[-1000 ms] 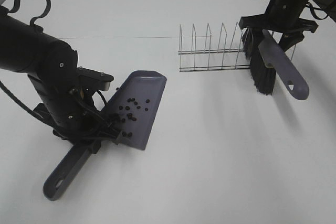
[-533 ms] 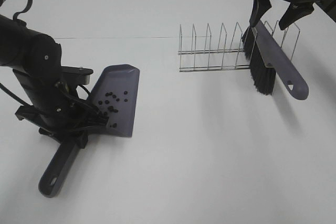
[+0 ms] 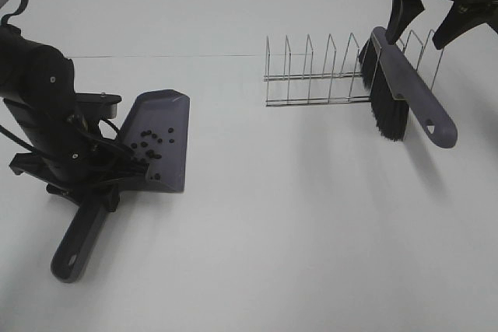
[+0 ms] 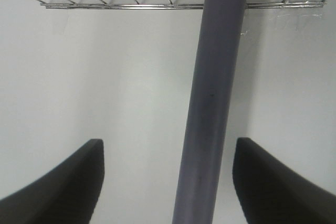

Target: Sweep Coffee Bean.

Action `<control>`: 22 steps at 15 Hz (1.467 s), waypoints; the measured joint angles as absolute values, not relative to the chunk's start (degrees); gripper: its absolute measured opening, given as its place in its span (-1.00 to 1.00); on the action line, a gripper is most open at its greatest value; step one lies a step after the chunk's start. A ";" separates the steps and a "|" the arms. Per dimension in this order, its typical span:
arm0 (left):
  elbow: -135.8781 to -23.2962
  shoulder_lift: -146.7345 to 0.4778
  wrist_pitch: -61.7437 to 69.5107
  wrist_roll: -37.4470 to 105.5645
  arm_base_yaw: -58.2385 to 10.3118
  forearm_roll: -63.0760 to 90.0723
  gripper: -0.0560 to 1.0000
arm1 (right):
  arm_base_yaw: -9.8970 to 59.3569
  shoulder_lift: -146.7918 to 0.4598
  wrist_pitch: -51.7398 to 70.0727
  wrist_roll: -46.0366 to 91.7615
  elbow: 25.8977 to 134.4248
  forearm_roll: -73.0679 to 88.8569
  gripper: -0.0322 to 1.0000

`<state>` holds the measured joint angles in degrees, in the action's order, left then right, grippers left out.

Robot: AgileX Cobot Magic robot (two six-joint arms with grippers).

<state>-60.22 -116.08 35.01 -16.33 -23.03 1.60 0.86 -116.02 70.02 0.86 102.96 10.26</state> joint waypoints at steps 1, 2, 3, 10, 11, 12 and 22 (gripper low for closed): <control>-60.22 -116.08 34.89 -16.90 -23.03 1.55 -0.30 | 0.86 -115.22 70.02 0.86 103.02 10.26 0.23; -60.22 -116.08 34.78 -17.70 -23.03 1.55 -0.30 | 0.86 -114.25 70.02 0.86 103.02 10.26 0.23; -60.22 -116.08 34.38 -17.99 -22.98 1.49 -0.30 | 0.86 -113.27 70.02 0.86 103.02 10.26 0.23; -60.22 -116.08 32.83 -18.16 -22.92 1.20 -0.12 | 0.86 -100.50 69.96 0.86 94.08 10.20 0.23; -60.22 -116.08 32.14 -18.16 -22.92 1.20 0.05 | 0.86 -98.09 69.96 0.86 91.21 10.20 0.23; -60.22 -116.08 32.03 -17.99 -22.92 1.15 0.20 | 0.86 -95.34 69.96 0.86 88.75 10.14 0.23; -59.01 -99.29 44.92 -13.01 -19.77 -0.97 0.31 | 0.86 -64.92 70.02 0.00 64.69 10.08 0.23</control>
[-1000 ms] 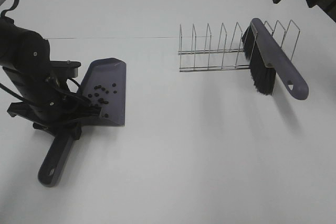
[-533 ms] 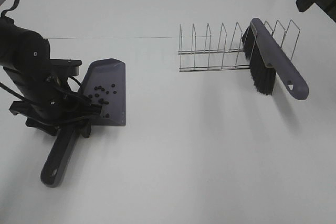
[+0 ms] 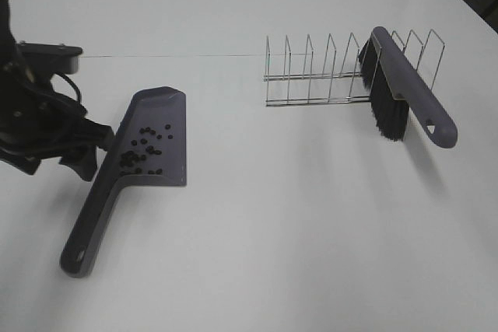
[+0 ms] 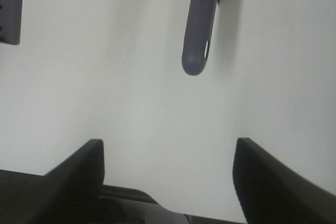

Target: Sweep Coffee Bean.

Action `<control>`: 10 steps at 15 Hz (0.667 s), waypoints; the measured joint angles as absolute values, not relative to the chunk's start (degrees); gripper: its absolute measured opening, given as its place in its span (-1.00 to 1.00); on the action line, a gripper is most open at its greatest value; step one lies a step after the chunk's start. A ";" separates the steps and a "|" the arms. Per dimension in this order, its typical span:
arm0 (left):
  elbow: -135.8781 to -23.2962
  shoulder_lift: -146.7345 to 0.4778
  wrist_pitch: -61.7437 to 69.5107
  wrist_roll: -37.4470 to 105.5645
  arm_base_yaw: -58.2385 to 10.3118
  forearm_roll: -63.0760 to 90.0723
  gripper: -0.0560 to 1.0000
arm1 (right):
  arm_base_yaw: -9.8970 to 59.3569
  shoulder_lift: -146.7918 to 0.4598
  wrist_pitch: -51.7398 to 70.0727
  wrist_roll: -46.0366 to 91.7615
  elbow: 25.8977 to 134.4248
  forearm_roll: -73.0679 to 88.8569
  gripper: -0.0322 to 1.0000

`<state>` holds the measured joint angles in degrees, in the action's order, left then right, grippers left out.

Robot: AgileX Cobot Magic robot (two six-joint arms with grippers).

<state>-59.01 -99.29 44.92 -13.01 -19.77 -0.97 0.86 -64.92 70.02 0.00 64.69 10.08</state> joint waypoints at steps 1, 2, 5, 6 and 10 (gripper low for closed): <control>-59.01 -97.23 46.81 -11.46 -17.19 -0.97 0.28 | 0.86 -61.94 70.07 0.00 61.65 9.85 0.23; -59.01 -95.28 47.84 -9.68 -14.09 -0.97 0.26 | 0.86 -58.67 70.07 0.00 59.13 9.34 0.23; -59.01 -90.07 49.96 -5.04 -6.07 -0.97 0.24 | 0.86 -50.99 70.07 0.00 53.29 8.88 0.23; -58.90 -88.01 51.74 -3.55 -3.67 -0.97 0.24 | 0.86 -48.24 70.13 0.00 51.28 8.71 0.23; -50.02 -72.99 54.95 0.00 0.52 -1.89 0.24 | 0.86 -35.70 70.19 -1.95 45.49 8.31 0.23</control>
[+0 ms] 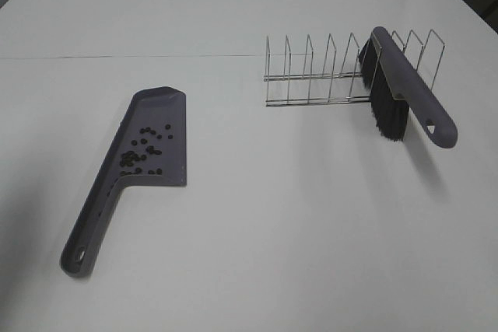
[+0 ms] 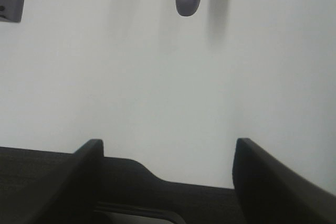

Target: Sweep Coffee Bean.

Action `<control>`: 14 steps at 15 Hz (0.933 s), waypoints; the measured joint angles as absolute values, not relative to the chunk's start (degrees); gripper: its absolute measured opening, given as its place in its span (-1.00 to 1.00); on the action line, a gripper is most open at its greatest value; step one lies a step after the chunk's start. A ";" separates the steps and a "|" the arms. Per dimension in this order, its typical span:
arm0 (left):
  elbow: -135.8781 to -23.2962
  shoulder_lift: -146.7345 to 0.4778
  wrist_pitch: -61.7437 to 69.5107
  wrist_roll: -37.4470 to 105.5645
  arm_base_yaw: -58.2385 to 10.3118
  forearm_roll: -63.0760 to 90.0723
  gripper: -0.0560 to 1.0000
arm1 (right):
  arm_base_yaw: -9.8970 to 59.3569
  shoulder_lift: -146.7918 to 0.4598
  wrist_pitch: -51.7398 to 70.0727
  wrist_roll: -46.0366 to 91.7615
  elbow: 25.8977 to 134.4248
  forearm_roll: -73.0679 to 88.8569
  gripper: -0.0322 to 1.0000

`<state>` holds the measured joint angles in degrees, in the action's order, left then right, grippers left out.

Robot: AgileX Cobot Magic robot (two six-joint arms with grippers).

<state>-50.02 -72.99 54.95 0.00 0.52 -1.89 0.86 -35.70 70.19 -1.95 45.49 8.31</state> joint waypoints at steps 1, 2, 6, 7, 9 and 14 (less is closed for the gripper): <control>-46.52 -68.24 54.37 0.00 0.52 -2.81 0.24 | 0.86 -32.83 70.24 -3.67 44.00 7.56 0.23; -44.86 -65.49 54.03 0.29 0.52 -3.21 0.24 | 0.86 -31.74 70.24 -4.30 43.37 6.82 0.23; -34.78 -39.30 51.74 0.29 0.52 -5.10 0.24 | 0.86 -21.49 70.24 -7.10 37.93 -0.46 0.23; -33.63 -34.26 52.43 0.29 0.52 -4.98 0.24 | 0.86 -19.71 70.19 -7.10 36.61 -1.49 0.23; -32.14 -25.90 56.26 0.34 0.52 -4.98 0.24 | 0.86 -14.90 70.24 -6.70 33.35 -3.21 0.23; -31.80 -10.66 65.03 0.00 0.52 -5.16 0.24 | 0.86 -0.23 70.36 -6.30 28.93 -3.72 0.23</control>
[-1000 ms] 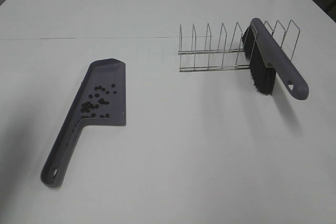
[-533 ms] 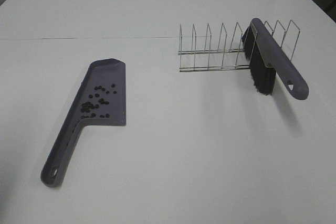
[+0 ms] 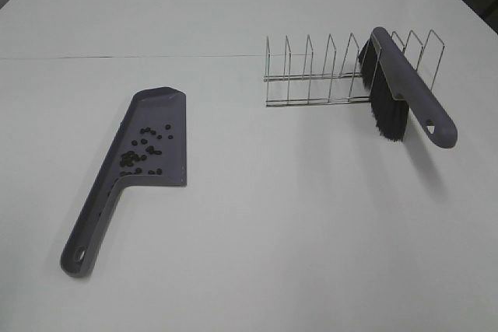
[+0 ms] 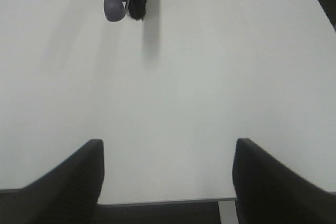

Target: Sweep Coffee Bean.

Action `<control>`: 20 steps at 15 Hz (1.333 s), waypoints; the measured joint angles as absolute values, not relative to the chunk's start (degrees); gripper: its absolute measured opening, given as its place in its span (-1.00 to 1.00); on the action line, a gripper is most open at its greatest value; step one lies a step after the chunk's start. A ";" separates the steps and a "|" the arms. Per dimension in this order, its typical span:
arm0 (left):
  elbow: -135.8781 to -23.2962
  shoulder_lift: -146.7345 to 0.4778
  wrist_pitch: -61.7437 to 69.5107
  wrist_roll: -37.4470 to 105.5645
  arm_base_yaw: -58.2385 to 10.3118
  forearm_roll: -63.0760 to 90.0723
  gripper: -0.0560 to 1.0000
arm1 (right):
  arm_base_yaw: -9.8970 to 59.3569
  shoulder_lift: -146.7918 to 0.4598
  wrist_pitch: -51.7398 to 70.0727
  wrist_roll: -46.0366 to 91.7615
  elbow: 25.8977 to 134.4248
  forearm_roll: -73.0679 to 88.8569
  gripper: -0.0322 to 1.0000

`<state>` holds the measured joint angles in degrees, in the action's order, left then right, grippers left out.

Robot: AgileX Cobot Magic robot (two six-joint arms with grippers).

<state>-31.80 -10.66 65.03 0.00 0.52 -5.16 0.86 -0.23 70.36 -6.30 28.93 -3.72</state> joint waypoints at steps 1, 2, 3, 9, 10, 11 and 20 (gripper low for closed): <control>-31.80 -7.39 65.03 0.00 0.52 -5.33 0.24 | 0.86 0.23 70.36 -5.56 28.76 -3.95 0.23; -30.54 -1.72 63.60 -1.15 0.52 -5.56 0.24 | 0.86 0.29 69.56 -4.35 28.25 -3.90 0.23; -30.14 -0.80 63.25 -1.60 0.52 -5.50 0.24 | 0.86 0.29 67.72 -4.01 27.79 -3.55 0.23; -29.85 0.29 62.28 2.69 0.52 1.49 0.24 | 0.86 0.29 63.94 -3.55 26.18 -1.78 0.23; -29.85 0.29 62.28 3.32 0.52 1.95 0.24 | 0.86 0.29 63.94 -3.55 26.18 -1.78 0.23; -29.85 0.29 62.28 3.44 0.52 2.06 0.24 | 0.86 0.29 63.94 -3.55 26.18 -1.78 0.23; -29.85 0.40 62.17 3.55 -2.35 2.18 0.24 | 0.86 0.29 63.88 -3.55 26.18 -1.78 0.23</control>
